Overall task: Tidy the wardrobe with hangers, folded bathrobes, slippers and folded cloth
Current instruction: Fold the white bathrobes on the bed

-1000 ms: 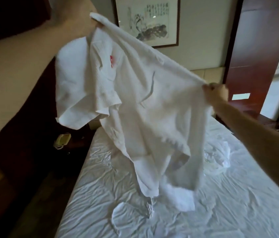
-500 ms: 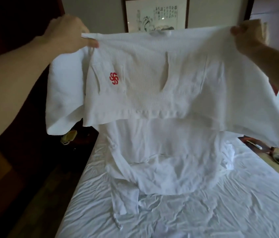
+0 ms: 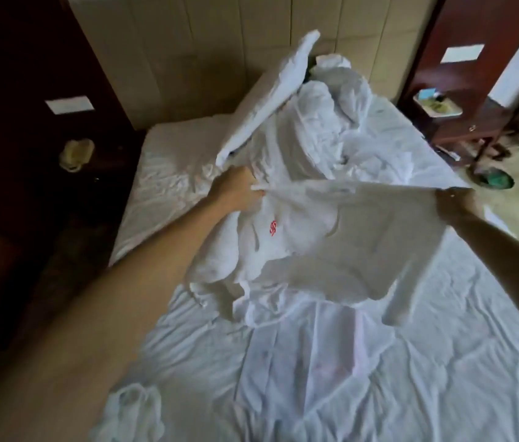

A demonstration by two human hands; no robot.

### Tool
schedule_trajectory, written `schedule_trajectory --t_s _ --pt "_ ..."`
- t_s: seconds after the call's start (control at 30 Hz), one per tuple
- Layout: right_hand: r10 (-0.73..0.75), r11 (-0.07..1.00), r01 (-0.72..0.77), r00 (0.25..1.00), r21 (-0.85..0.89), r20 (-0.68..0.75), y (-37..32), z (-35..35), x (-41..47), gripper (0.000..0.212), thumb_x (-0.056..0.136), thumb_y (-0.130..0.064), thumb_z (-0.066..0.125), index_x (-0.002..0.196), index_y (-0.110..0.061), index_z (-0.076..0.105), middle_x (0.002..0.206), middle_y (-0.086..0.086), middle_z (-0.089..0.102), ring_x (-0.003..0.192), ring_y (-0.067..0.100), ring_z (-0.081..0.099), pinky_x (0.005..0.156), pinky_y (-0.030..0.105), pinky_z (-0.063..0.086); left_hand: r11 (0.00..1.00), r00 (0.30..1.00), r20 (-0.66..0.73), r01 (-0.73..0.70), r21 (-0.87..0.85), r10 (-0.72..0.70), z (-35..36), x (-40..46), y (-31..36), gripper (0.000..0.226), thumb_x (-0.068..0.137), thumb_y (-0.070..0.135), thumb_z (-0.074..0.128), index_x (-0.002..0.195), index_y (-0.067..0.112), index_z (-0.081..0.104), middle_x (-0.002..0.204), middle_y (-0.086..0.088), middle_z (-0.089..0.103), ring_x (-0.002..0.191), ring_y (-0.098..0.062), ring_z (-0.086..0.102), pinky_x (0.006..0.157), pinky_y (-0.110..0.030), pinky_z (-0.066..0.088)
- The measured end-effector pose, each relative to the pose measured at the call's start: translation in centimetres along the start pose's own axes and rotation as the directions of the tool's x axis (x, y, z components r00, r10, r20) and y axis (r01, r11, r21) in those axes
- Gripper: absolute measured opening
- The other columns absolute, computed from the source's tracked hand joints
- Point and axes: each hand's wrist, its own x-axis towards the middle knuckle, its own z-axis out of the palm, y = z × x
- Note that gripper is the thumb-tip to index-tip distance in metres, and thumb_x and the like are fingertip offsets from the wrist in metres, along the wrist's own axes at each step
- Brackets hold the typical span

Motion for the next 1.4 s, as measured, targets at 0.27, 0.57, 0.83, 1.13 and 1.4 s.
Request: schedule_trajectory --t_s 0.27,0.57,0.83,1.13,1.4 --pt "0.425 0.903 -0.405 0.890 -0.143 0.164 22.5 15.0 -10.2 0.039 0.093 -0.033 0.051 0.104 -0.001 0.071 0.110 0.030 0.067 0.103 0.045 0.062 0.088 0.045 0.049 0.927 0.882 0.427 0.310 -0.210 -0.198 36.2 -11.1 0.1 0.044 0.093 0.044 0.059 0.100 0.002 0.071 0.107 -0.023 0.070 0.108 -0.040 0.064 0.084 -0.040 0.051" --pt "0.376 0.917 -0.341 0.912 -0.207 0.163 25.5 20.9 -15.8 0.033 0.087 -0.020 0.062 0.118 -0.008 0.064 0.115 0.016 0.065 0.109 0.035 0.060 0.090 0.041 0.048 0.850 0.728 0.684 0.329 -0.411 0.049 49.3 -15.3 4.1 0.029 0.094 0.038 0.060 0.102 0.011 0.062 0.097 -0.006 0.069 0.096 -0.027 0.065 0.077 -0.030 0.043" --pt "-0.160 0.987 0.163 0.976 -0.010 0.148 18.9 29.2 -24.7 0.028 0.076 0.000 0.069 0.102 -0.009 0.065 0.101 0.006 0.060 0.092 0.028 0.059 0.073 0.035 0.049 0.949 0.913 0.381 0.236 -0.210 -0.143 46.5 -12.0 -8.9 0.017 0.087 0.033 0.060 0.093 0.022 0.070 0.089 -0.004 0.075 0.091 -0.033 0.068 0.074 -0.037 0.055" --pt "-0.269 0.783 0.528 0.764 -0.328 0.586 20.5 38.7 -27.2 0.087 0.050 -0.027 0.082 0.131 -0.011 0.052 0.128 0.012 0.051 0.116 0.035 0.049 0.102 0.046 0.031 0.953 0.991 -0.065 -0.094 0.289 0.117 42.6 0.6 -21.8 0.074 0.069 -0.004 0.065 0.139 0.012 0.047 0.140 -0.011 0.046 0.123 -0.035 0.048 0.092 -0.048 0.045" --pt "-0.010 0.992 0.051 0.940 -0.112 0.341 23.7 33.6 -13.6 0.036 0.082 -0.036 0.075 0.109 -0.012 0.076 0.102 0.020 0.074 0.099 0.031 0.070 0.074 0.032 0.046 0.946 0.968 0.073 -0.251 0.207 0.241 42.4 9.8 -21.2 0.028 0.081 -0.003 0.061 0.099 0.013 0.075 0.104 -0.014 0.070 0.103 -0.037 0.060 0.088 -0.042 0.039"
